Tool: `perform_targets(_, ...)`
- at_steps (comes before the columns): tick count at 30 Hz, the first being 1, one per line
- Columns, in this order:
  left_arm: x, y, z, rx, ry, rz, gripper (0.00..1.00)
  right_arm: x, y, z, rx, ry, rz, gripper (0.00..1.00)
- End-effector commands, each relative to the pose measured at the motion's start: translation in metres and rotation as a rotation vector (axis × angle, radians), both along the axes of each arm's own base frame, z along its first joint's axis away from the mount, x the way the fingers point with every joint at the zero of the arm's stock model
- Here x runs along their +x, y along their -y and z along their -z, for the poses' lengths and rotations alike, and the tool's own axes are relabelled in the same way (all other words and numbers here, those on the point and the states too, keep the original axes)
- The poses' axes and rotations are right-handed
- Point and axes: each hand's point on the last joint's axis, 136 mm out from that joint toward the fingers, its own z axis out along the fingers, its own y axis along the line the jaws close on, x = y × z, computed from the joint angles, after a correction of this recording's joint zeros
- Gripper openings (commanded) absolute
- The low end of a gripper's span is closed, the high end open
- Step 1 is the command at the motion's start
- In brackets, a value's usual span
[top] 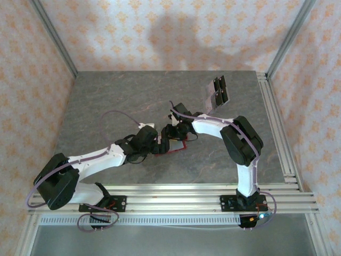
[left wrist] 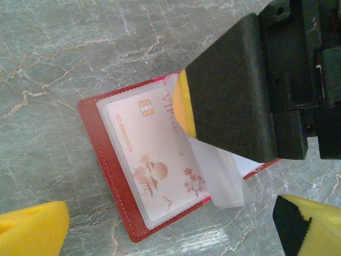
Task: Put the credit cards into the card holder
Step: Flip over the card slot in the card holder.
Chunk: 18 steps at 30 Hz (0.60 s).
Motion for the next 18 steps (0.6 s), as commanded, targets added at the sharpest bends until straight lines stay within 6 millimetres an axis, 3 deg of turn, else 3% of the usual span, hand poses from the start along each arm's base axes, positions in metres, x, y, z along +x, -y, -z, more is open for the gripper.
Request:
perform_targets(1,0.003,0.004,0.004,0.013,0.005,0.001,1.0,-0.01,0.003,0.008,-0.019,-0.028,-0.003,0.49)
perform_targets(18,0.011,0.007,0.027,0.091,-0.015,-0.017,1.0,-0.011,0.003,0.008,-0.014,-0.03,-0.003,0.49)
